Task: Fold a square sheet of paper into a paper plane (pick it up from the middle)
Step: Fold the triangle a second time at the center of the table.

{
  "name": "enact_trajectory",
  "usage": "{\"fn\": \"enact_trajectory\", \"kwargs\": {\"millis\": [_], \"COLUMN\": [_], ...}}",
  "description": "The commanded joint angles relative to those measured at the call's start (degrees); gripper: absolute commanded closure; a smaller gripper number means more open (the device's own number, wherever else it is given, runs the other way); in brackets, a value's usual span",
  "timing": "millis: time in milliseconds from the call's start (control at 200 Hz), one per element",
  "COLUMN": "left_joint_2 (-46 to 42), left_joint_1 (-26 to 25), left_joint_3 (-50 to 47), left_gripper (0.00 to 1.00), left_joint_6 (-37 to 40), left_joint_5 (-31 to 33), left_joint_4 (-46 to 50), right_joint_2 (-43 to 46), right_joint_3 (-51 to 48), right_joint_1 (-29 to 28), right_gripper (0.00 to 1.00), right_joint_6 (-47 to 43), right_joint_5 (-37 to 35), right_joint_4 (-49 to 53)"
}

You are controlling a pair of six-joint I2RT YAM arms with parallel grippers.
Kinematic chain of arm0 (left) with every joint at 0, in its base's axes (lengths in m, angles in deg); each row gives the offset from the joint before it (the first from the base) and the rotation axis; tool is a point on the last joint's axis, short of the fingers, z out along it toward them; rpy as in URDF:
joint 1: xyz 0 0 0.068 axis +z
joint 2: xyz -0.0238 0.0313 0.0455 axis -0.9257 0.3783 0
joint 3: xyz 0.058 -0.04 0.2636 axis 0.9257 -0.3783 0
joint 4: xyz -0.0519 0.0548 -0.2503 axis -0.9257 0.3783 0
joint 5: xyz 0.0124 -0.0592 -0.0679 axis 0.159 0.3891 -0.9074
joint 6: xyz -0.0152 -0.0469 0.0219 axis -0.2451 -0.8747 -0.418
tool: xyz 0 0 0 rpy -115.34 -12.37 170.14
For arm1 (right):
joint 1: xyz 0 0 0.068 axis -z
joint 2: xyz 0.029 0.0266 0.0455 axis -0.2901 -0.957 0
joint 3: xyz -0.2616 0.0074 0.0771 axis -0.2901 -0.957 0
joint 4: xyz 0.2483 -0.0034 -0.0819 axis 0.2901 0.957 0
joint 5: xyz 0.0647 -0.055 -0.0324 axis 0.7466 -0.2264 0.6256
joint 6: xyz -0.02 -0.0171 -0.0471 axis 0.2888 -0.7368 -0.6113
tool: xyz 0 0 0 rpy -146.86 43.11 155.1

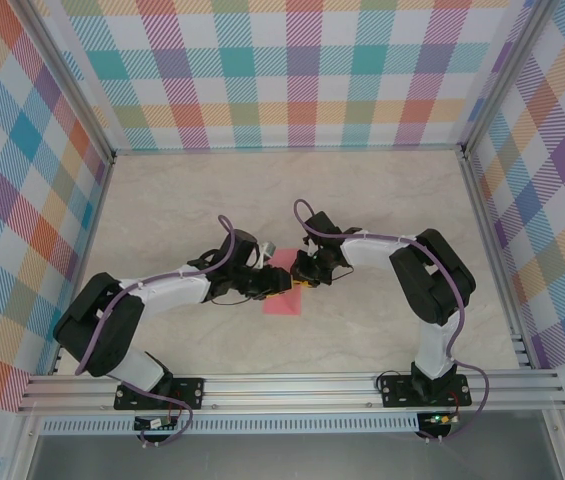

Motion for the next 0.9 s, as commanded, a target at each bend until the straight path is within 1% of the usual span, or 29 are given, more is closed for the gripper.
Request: {"fn": "enact_trajectory", "kwargs": {"millis": [0,150,345,505,585,710,765,895], "left_joint_2": [3.0,3.9,4.3,4.7,5.2,5.9,6.0,5.8], "left_joint_1": [0.5,0.5,0.6,0.6,0.6,0.6,0.6,0.6], "left_joint_3": [-0.2,-0.2,-0.7,-1.3,-1.3,-1.3,-1.3,-1.5], "left_gripper": [0.63,0.64,0.64,0.6,0.59,0.58,0.61,0.7], "left_joint_6": [-0.9,-0.9,-1.0,-1.2,-1.2,-1.6,-1.6,-1.7], "left_joint_5": [1.4,4.1,6.3,6.7,6.5,6.3,6.5,7.3], "left_joint_4": [-2.8,-3.8,-3.9,-4.9,-5.6,-6.4,-6.2,-5.7], "right_joint_2": [-3.4,0.2,7.0,12.6,13.9,13.4,13.0,12.1], "right_joint_3": [-2.3,-2.3,-3.5,-7.1,-8.0,-9.0,-9.3,-9.1], "right_joint_1": [-0.6,-0.5,0.3,0.5,0.6,0.5,0.5,0.5], "right_gripper": [0.81,0.8,0.78,0.75,0.73,0.7,0.68,0.68], "right_joint_6": [-0.5,-1.7,-2.9,-4.4,-5.2,-5.7,-5.5,-5.4], "right_joint_5": [-2.2,-1.3,-0.2,-0.8,-0.3,1.5,2.7,5.0], "right_joint_4": [3.2,2.6,1.3,-1.5,-2.1,-2.9,-3.7,-5.1]}}
